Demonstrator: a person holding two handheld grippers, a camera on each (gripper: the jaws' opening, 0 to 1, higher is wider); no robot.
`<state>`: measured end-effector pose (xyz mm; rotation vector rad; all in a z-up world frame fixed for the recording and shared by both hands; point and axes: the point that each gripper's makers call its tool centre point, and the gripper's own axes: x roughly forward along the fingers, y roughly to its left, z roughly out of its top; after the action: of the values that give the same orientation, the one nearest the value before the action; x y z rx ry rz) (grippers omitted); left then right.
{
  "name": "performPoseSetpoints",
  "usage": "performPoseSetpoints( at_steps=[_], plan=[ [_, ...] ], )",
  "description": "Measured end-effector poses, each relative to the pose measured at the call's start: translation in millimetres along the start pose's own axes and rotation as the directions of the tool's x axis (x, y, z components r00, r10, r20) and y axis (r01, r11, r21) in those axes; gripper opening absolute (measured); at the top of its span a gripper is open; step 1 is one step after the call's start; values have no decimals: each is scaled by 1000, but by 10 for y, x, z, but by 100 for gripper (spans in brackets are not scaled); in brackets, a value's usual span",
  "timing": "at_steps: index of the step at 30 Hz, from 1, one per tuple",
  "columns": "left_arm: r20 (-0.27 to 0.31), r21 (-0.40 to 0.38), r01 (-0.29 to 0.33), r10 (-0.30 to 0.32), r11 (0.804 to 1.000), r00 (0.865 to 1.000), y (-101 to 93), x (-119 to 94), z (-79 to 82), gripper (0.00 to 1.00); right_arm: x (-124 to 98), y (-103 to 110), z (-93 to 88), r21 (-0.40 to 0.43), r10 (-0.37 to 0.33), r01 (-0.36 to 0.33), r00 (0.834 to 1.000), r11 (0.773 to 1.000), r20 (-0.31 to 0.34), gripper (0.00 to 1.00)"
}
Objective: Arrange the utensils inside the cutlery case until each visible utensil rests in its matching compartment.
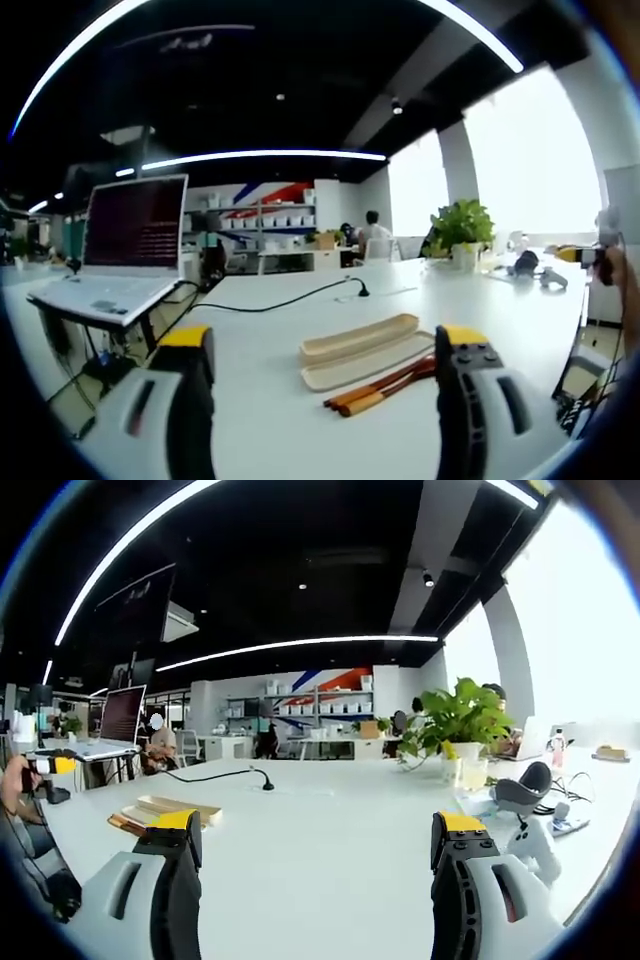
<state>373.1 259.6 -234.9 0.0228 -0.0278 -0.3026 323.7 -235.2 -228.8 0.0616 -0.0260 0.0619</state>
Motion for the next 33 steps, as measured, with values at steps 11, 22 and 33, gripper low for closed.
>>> performPoseSetpoints(
  at_steps=[11, 22, 33],
  plan=[
    [-20, -5, 20, -20, 1000, 1000, -54, 64, -75, 96, 269, 446, 263, -119, 129, -130, 992, 984, -13, 99],
    [-42, 7, 34, -34, 999, 999, -75, 103, -152, 87, 575, 1051, 260, -217, 349, -370, 928, 903, -131, 98],
    [-44, -2, 8, -8, 1000, 999, 35, 55, -143, 87, 768, 1849, 261, -273, 561, -615, 788, 740, -256, 89]
  ],
)
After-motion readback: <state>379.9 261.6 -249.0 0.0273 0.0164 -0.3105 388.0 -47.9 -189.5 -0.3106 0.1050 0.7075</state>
